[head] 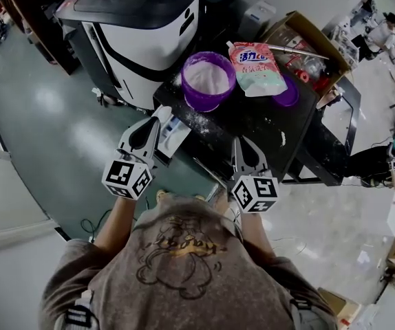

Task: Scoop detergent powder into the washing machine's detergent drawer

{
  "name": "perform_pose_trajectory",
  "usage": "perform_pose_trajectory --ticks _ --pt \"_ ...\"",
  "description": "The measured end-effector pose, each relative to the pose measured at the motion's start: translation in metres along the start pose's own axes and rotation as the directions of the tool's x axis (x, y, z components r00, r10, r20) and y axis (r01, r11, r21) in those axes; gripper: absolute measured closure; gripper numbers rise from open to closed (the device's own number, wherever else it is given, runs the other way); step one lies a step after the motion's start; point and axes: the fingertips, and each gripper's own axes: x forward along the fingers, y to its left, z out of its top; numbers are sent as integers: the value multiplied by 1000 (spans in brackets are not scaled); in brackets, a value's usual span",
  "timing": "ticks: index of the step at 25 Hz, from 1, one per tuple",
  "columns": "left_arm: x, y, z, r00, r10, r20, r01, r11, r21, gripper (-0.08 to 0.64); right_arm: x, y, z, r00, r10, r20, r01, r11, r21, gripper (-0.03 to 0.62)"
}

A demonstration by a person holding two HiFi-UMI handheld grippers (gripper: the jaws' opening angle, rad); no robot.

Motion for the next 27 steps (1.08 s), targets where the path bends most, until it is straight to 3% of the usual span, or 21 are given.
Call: perform_pose_trajectory --ticks 27 --pt "3 -1 -7 1000 4 -2 -4 999 -51 537 2 -4 -3 1000 -5 -2 5 1000 2 592"
